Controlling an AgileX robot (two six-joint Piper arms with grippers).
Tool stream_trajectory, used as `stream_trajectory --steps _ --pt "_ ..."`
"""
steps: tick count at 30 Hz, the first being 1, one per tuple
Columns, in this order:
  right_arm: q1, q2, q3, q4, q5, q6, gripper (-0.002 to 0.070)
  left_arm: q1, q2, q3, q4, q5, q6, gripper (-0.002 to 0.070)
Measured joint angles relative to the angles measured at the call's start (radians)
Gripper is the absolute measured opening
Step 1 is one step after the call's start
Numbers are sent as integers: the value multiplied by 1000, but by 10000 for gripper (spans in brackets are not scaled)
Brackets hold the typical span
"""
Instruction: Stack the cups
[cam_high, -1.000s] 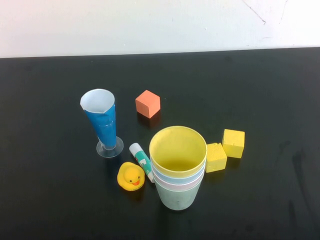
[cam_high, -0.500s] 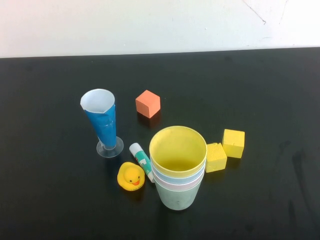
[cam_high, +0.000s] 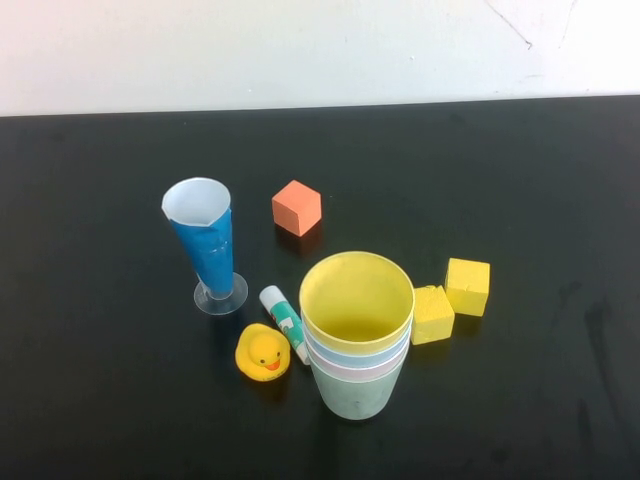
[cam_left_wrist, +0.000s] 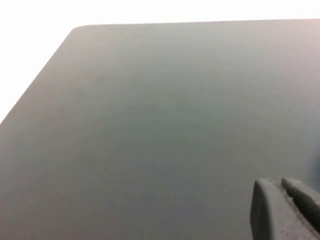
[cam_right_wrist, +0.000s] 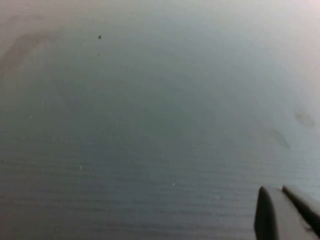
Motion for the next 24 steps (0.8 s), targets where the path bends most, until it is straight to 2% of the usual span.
stream_trajectory --steps 5,14,24 --pt "0 0 0 0 0 2 -3 62 -4 53 -17 0 18 1" --pt "0 0 0 -2 1 2 -3 63 -6 59 -77 44 128 1" --pt "0 0 0 -2 1 2 -3 63 -6 57 -81 49 149 1"
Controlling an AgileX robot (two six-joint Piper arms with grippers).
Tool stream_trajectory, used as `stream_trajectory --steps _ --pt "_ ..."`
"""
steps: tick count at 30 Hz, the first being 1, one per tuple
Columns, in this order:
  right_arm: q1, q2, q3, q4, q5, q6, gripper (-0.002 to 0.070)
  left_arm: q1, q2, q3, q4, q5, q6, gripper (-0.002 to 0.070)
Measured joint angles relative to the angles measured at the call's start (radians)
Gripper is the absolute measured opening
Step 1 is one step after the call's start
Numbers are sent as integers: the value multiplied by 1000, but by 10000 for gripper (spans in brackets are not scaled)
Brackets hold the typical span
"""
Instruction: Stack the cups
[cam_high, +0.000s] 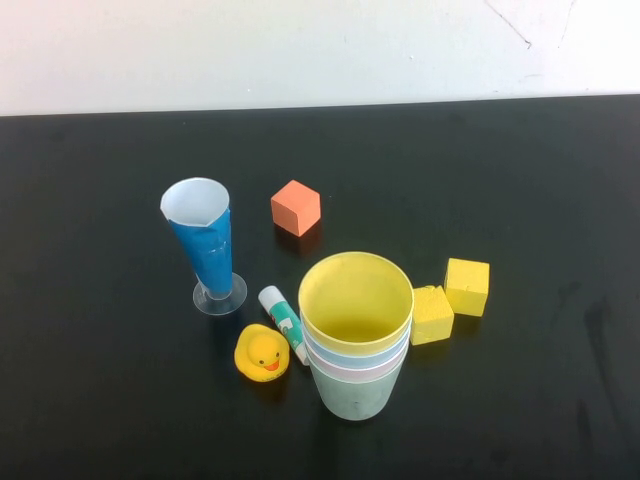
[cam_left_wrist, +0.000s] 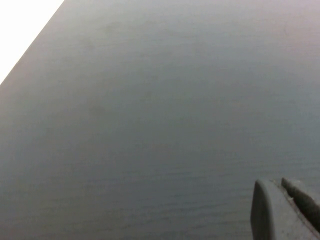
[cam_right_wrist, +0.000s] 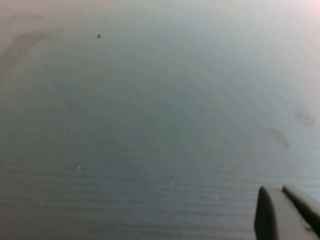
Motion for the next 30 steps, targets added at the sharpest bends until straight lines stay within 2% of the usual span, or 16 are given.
stream_trajectory --steps 25,30 --pt "3 0 0 0 2 0 -3 0 0 0 -2 1 4 1" --pt "88 0 0 0 2 128 -3 0 0 0 -2 1 4 1"
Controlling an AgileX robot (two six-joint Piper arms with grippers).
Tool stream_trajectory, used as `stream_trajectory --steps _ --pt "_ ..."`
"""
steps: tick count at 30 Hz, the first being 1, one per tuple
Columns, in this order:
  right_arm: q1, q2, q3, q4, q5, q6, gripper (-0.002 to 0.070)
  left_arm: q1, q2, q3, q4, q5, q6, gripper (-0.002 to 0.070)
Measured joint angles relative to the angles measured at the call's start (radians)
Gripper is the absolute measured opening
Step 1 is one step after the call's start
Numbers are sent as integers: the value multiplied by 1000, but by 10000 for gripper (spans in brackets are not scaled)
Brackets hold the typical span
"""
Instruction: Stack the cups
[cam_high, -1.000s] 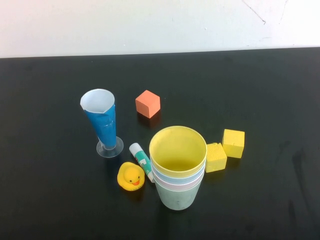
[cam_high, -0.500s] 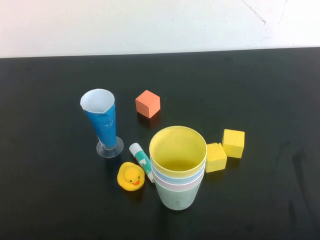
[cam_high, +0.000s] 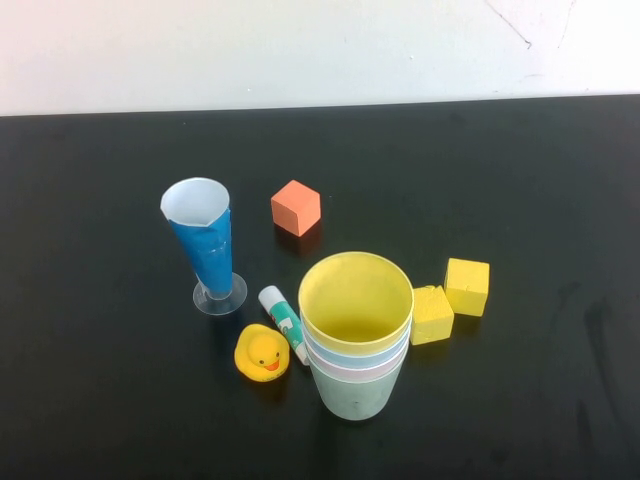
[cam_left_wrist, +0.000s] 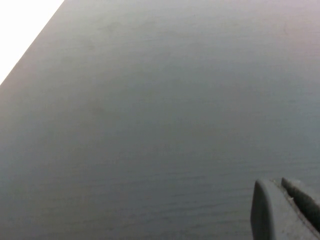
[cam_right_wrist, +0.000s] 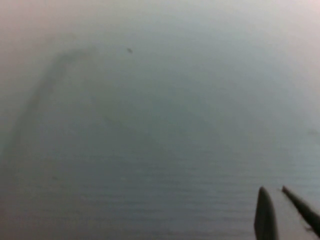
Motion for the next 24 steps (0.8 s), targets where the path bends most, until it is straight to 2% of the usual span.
stream_trajectory --steps 8,24 --pt "17 0 0 2 0 91 -3 0 0 0 0 0 0 1" --pt "17 0 -2 2 9 36 -3 0 0 0 0 2 0 1"
